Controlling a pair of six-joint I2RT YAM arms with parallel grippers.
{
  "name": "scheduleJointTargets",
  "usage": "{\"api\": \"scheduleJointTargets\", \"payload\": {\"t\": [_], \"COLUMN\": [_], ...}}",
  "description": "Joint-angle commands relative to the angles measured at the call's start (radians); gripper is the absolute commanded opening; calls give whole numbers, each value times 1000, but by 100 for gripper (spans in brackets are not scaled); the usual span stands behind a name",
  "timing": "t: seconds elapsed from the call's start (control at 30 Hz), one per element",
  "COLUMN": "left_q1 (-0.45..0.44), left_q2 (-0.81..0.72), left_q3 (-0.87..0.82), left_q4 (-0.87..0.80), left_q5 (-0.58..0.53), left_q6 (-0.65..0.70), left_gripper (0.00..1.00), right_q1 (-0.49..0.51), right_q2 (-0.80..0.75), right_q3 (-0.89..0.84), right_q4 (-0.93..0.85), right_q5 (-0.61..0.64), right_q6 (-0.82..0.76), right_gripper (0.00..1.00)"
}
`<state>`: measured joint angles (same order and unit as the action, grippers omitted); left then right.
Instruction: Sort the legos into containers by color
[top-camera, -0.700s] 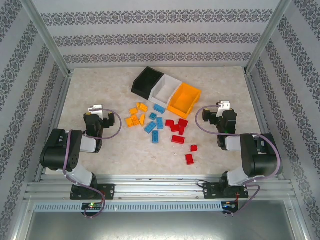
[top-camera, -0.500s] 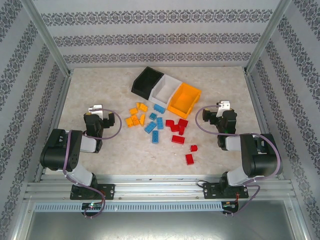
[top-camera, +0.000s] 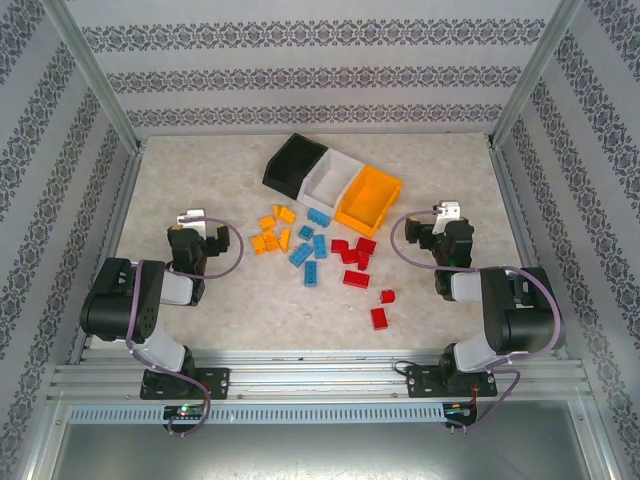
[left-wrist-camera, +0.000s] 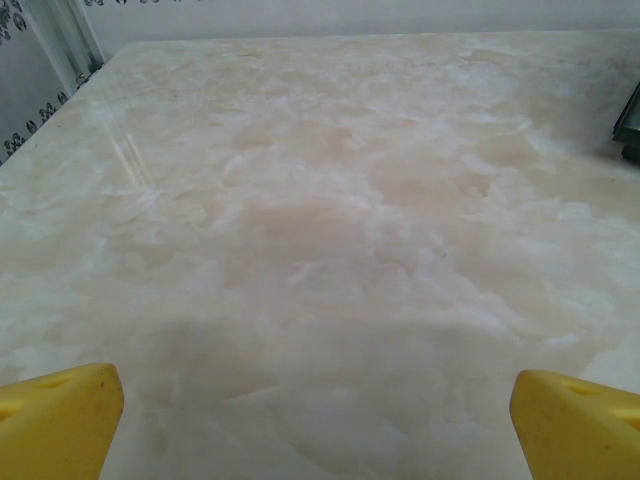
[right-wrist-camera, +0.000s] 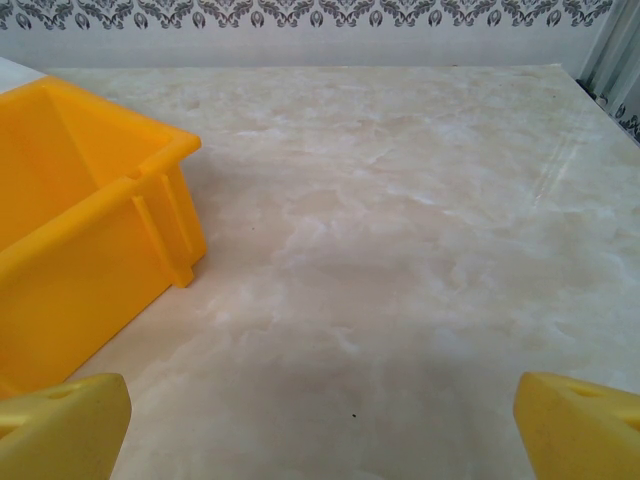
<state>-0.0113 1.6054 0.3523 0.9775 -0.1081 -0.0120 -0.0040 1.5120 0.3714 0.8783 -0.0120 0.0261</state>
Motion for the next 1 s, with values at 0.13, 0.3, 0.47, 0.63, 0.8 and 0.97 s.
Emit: {"api": "scheduleJointTargets", "payload": {"t": [0.13,0.3,0.47,0.63,0.8,0.97], "left_q1": [5,6,4,3,2,-34], "left_q2": [-19,-20,-43,-57,-56,-195], "left_q3": [20,14,3,-56,-38,-40], "left_q4": [-12,-1,-3,99,67,-57], "left_q5": [10,-19,-73,-63,-63,-67], "left_q6": [-13,-25,-44,-39,-38,6], "left_gripper": [100,100,100,100,100,100], "right_q1": [-3,0,2,0,-13,-8], "right_q2": [-1,0,-19,-151,-277,-313], "right_q3": [21,23,32,147,244,361], "right_q4": [2,1,-29,-351,-556,-785], "right_q5": [-27,-14,44,145,119,-5], "right_q6": [3,4,23,58,156,196], "right_gripper": [98,98,98,98,98,98]}}
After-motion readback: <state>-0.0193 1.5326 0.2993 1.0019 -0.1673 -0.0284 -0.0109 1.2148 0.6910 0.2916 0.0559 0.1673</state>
